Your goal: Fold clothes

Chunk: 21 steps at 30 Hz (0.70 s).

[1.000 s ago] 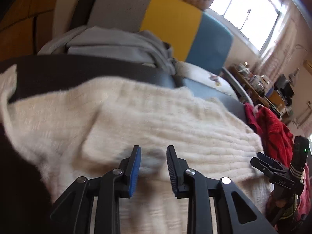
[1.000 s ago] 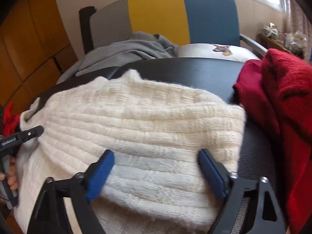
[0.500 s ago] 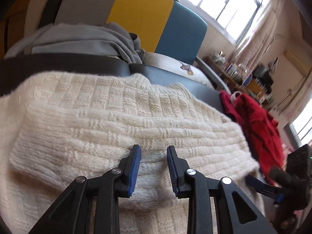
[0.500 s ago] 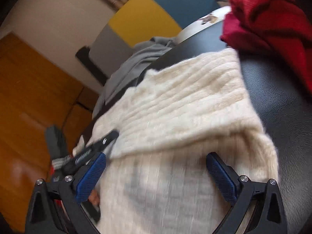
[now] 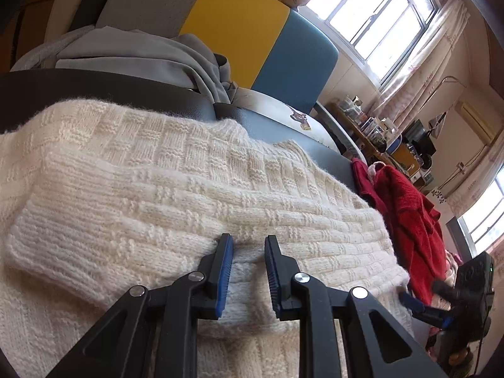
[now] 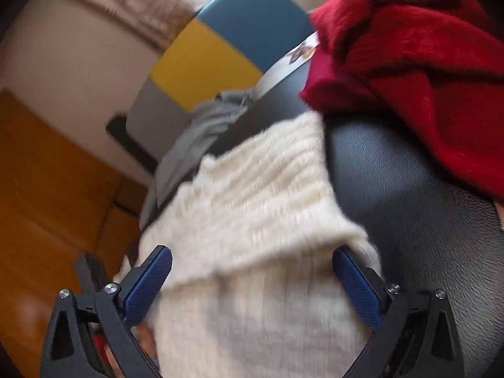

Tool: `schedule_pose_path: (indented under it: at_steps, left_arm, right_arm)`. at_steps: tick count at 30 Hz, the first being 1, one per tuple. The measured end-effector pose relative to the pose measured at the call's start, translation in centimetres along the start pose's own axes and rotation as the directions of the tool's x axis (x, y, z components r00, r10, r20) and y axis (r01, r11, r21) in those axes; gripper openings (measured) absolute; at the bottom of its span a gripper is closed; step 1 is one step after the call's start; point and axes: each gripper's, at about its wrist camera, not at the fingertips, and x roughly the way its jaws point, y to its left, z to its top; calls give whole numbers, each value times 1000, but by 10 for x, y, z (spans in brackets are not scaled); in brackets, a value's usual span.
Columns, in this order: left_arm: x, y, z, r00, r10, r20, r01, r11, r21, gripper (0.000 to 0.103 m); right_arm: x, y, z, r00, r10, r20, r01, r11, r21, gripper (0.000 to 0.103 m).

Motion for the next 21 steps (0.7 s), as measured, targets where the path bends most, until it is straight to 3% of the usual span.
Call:
schedule_pose_path:
  at_steps: [2, 5, 9, 11, 14, 21]
  left_arm:
    - [0, 1, 1, 1000, -14, -1, 14, 1000, -11, 20]
    - [-1, 4, 5, 999, -40, -15, 39, 999, -36, 21]
    - [-1, -3, 33, 996, -30, -80, 31, 999, 22, 31]
    - [4, -2, 56, 996, -10, -89, 16, 998, 59, 32]
    - [14, 1, 91, 995, 17, -103, -6, 994, 112, 34]
    - [73, 26, 142, 970, -46, -238, 61, 996, 59, 45]
  right_arm:
    - [-3, 14, -8, 997, -33, -66, 26, 994, -105, 103]
    - [-5, 41, -7, 993, -76, -93, 49, 962, -270, 103]
    - [22, 73, 34, 989, -136, -63, 100, 911, -399, 103]
    - [51, 80, 58, 987, -111, -115, 53, 906, -419, 101]
    - [98, 92, 96, 983, -110, -146, 33, 893, -449, 63]
    - [194, 112, 146, 956, -123, -266, -11, 891, -453, 61]
